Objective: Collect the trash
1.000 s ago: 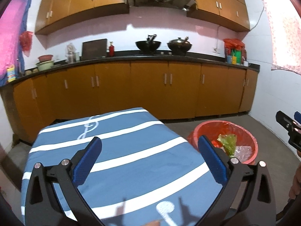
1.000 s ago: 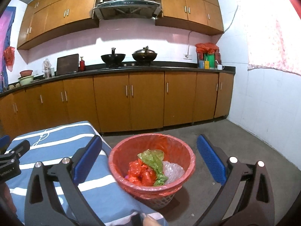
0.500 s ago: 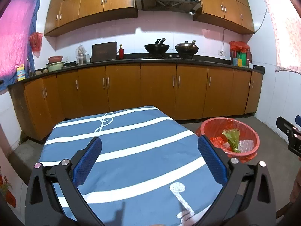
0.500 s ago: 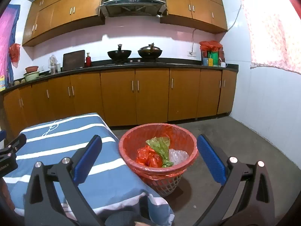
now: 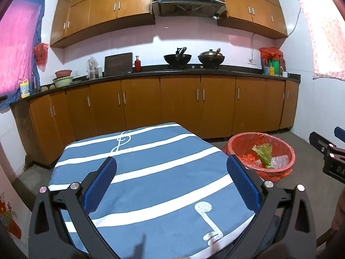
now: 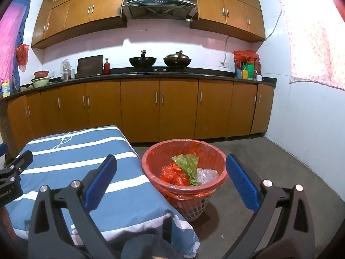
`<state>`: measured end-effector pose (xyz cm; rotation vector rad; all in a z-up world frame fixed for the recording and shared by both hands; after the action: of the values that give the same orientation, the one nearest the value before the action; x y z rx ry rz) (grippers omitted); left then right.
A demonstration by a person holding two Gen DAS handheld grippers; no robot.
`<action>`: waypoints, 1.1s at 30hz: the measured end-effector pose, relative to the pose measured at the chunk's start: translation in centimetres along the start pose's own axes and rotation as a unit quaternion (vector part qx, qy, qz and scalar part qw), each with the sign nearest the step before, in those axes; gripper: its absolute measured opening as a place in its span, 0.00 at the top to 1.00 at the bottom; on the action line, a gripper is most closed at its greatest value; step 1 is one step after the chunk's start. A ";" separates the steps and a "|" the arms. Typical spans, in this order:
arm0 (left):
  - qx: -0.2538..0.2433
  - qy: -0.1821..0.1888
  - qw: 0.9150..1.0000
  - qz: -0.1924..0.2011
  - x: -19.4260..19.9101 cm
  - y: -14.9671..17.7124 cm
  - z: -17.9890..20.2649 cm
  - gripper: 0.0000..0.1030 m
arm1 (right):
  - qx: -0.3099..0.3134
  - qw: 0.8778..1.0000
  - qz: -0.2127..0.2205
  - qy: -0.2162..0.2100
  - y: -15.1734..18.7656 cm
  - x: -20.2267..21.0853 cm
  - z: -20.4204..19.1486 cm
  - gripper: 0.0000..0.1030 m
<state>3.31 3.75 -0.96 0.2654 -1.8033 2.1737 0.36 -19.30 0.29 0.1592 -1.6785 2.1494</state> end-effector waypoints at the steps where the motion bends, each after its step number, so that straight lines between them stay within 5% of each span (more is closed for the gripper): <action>1: -0.001 0.001 1.000 0.000 0.1 0.1 -0.1 0.02 | -0.001 1.000 0.000 -0.001 0.0 0.0 0.0 0.04; 33: 0.008 0.004 1.000 -0.002 0.4 0.0 0.0 0.02 | -0.003 1.000 -0.005 -0.001 0.6 0.4 0.0 0.04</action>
<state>2.96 3.80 -0.88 0.2634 -1.7793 2.1842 -0.24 -19.33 -0.16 0.1673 -1.6813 2.1379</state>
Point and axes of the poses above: each gripper's, at about its wrist camera, not at the fingertips, and x roughly against the way its jaws point, z to its right, y to its underside, the point moved 2 cm from there along -x, roughly the way its jaws point, and after that the axes turned 15 degrees about x, right-handed, at the moved point
